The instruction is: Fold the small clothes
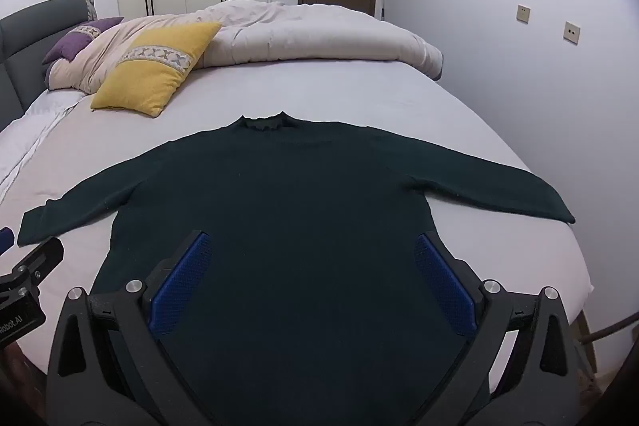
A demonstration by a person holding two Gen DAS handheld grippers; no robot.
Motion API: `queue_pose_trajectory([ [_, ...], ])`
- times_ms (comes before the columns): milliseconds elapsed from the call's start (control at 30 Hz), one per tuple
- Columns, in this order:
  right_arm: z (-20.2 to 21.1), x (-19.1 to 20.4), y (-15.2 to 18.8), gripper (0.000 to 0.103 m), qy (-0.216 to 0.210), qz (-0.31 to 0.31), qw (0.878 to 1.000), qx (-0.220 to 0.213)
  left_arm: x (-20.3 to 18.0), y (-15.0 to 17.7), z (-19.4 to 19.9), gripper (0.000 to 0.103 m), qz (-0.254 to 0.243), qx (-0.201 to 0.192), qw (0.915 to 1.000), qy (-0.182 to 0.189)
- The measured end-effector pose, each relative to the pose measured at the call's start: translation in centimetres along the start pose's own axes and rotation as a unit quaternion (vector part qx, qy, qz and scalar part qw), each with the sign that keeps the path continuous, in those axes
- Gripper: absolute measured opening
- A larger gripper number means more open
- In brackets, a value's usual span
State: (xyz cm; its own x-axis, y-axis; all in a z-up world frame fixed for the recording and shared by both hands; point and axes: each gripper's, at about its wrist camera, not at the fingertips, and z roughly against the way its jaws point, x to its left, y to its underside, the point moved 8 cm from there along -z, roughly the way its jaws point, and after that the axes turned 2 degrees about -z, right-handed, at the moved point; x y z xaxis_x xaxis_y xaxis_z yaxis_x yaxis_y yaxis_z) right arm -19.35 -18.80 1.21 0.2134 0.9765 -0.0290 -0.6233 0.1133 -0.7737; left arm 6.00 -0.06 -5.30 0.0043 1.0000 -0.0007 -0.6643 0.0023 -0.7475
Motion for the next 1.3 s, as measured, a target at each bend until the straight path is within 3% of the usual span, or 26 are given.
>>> queue_pose_trajectory([
  [1300,-0.4,0.4,0.7,0.103,0.008,0.006,1.0,0.008,0.7,0.7,0.4,0.103,-0.009,-0.01,0.9999,-0.01],
])
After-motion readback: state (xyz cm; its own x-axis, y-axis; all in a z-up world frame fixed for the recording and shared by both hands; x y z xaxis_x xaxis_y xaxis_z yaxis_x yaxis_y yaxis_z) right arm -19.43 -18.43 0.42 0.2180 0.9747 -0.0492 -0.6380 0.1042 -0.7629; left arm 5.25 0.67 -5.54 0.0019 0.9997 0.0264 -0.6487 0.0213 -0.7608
